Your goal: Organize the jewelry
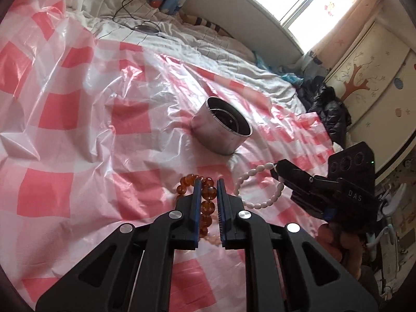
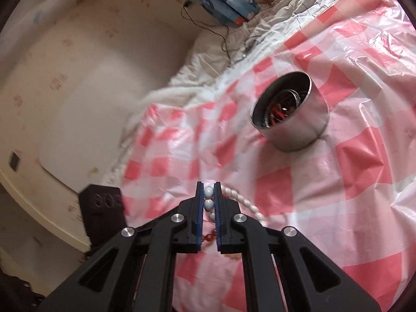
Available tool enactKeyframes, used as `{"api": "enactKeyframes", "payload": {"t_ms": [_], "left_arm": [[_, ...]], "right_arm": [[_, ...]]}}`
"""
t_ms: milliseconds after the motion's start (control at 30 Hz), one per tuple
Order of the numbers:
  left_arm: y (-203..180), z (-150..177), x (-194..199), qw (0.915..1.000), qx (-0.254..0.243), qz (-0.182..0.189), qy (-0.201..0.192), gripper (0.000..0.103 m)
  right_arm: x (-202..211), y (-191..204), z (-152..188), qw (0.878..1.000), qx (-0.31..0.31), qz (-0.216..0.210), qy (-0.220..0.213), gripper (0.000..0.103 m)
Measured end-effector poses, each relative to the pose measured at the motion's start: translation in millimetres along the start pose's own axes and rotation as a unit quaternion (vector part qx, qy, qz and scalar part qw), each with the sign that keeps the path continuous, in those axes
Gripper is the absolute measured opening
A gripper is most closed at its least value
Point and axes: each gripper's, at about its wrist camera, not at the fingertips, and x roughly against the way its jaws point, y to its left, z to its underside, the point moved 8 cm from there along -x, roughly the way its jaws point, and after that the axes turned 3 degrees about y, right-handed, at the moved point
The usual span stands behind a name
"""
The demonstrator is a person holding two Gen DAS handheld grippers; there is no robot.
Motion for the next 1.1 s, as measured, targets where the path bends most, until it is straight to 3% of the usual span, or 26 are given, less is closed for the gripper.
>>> {"api": "enactKeyframes", "payload": {"t_ms": [133, 500, 833, 1100], "left_arm": [[-14, -4, -3, 0.9994, 0.005, 0.035, 0.001, 0.01], [-57, -30, -11, 0.9943, -0.019, 0.104, -0.015, 0.01], [-74, -49, -44, 0.993, -0.025, 0.116, 0.001, 0.01], [-69, -93, -56, 0.9893, -0.002, 0.144, -0.022, 0.01]], "right_arm": [[8, 4, -9, 0.998, -0.028, -0.046, -0.019, 0.008], [30, -2, -19, 0.992, -0.068, -0.093, -0.047, 0.008], [55, -14, -32, 0.986, -0.093, -0.109, -0.088, 0.009], [60, -15, -53, 0.983, -0.091, -0.118, -0.103, 0.009]]}}
